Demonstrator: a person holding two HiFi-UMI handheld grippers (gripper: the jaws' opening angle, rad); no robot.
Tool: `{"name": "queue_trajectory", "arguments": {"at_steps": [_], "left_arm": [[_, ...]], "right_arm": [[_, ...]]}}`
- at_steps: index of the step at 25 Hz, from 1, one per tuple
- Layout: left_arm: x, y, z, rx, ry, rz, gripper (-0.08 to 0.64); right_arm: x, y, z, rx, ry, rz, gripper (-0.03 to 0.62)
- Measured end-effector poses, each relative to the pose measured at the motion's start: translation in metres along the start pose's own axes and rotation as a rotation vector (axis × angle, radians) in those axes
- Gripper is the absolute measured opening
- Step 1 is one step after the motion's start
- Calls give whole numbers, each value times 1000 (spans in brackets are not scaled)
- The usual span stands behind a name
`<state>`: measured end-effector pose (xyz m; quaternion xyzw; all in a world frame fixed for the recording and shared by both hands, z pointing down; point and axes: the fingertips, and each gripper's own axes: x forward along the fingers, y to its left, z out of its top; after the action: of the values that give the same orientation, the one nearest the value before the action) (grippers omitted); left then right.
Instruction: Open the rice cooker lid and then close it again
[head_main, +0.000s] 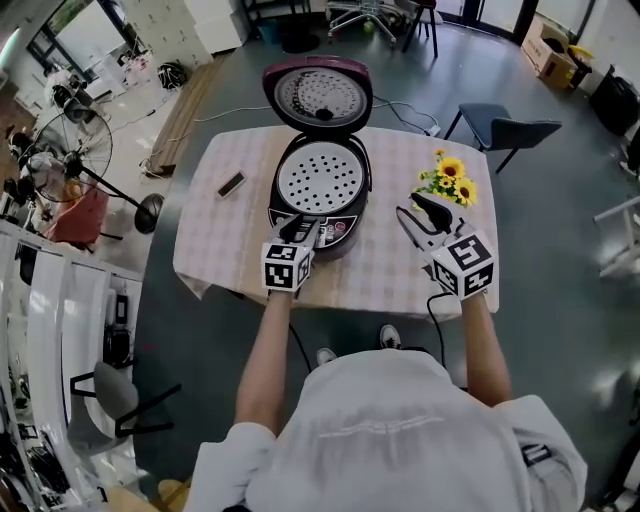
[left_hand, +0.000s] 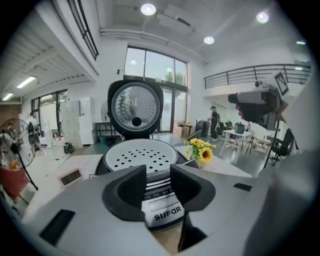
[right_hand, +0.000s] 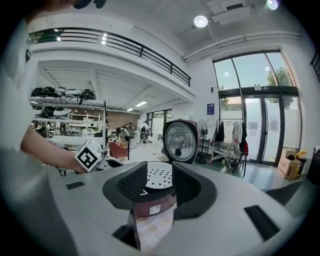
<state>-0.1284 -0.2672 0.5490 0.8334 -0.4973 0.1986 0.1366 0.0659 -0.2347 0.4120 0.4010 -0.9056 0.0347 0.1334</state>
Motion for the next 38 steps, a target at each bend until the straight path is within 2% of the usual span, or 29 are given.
{"name": "queue_trajectory", "arguments": {"at_steps": [4,9,17,23,31,38], "left_arm": [[-21,11,10,-14,-95,39,160],[-52,33,38,-25,-195,93,160],[-110,50,99,57,-295,135,160],[-137,54,123,111,-321,124,160],[-159,69,126,158,-319,97,160],[-172,77,123,210,-309,29,159]], "right_arm": [[-2,-8,9,-5,-11,-18,170],[1,-9,15,-14,-20,-23,170],[8,-8,45,-56,-60,-19,170],[16,2,69,-81,-96,-13,170],[26,29,81,-92,-108,-15,170],[27,63,77,-69,-98,-51,170]]}}
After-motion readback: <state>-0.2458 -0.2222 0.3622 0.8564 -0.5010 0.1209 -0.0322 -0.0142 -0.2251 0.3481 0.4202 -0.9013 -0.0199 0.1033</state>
